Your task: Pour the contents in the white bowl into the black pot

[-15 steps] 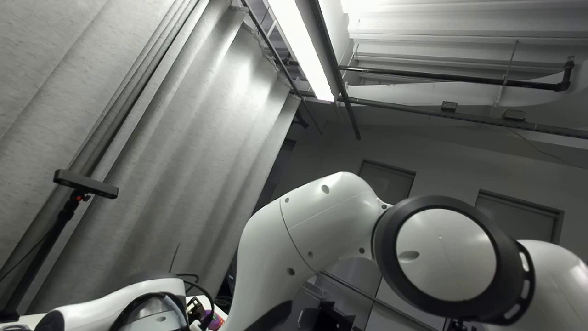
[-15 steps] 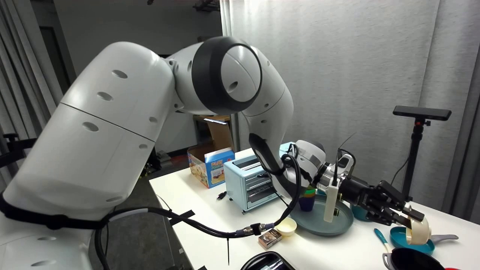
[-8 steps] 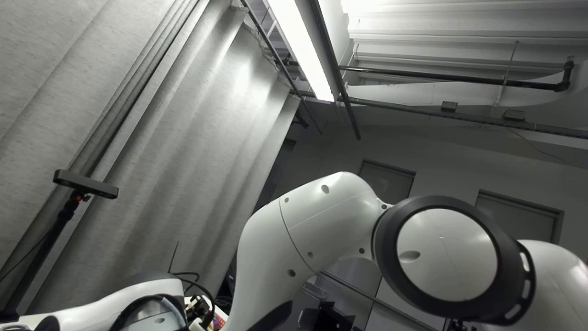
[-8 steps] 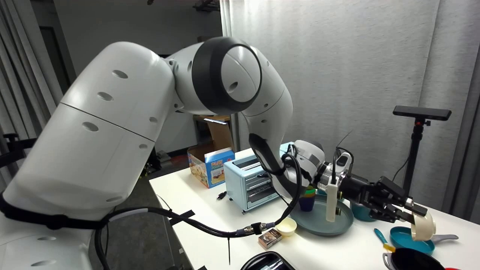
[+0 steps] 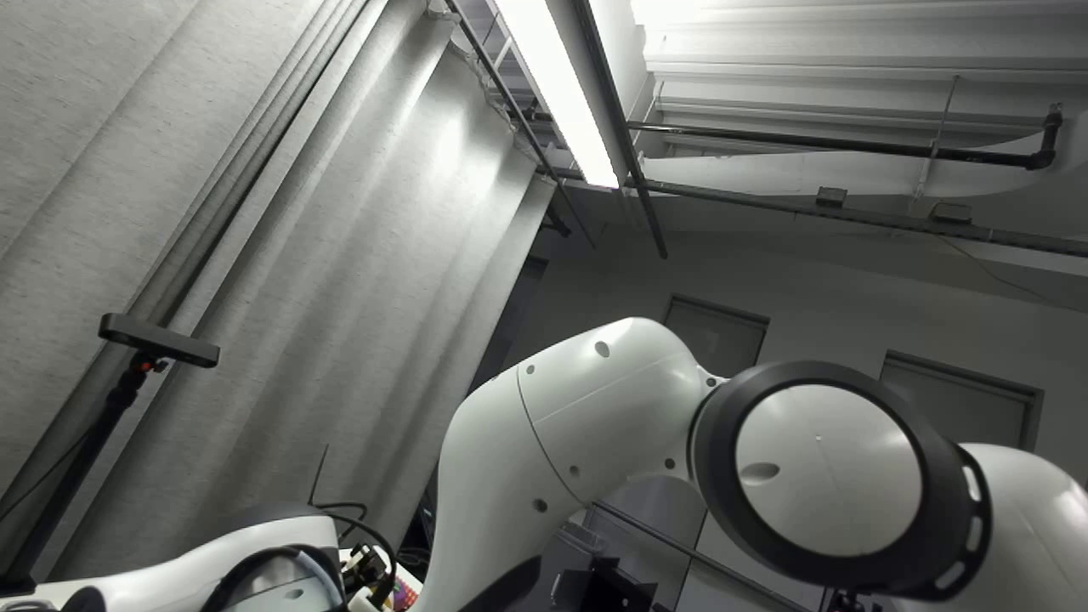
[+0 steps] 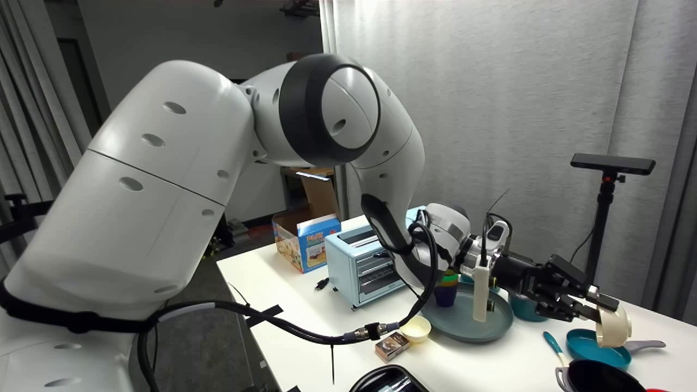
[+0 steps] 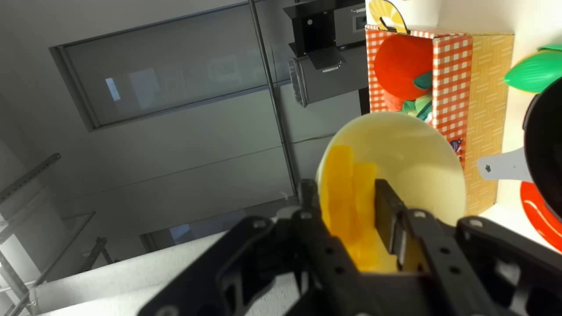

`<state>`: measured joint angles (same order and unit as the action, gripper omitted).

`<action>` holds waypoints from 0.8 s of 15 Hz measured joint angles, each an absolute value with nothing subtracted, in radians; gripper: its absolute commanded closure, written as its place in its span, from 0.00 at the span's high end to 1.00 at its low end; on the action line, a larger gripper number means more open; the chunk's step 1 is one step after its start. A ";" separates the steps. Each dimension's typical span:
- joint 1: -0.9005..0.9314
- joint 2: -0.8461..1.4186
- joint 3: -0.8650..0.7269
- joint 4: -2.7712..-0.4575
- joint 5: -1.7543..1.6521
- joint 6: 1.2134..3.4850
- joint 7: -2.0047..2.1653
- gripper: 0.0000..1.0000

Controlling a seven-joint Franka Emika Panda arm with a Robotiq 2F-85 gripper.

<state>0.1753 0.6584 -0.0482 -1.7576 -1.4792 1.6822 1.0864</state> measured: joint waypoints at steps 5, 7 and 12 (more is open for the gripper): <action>0.140 0.658 -0.002 -1.759 -1.447 1.689 1.137 0.10; 0.125 0.658 0.017 -1.759 -1.407 1.695 1.181 0.10; 0.093 0.658 0.046 -1.758 -1.274 1.804 1.279 0.10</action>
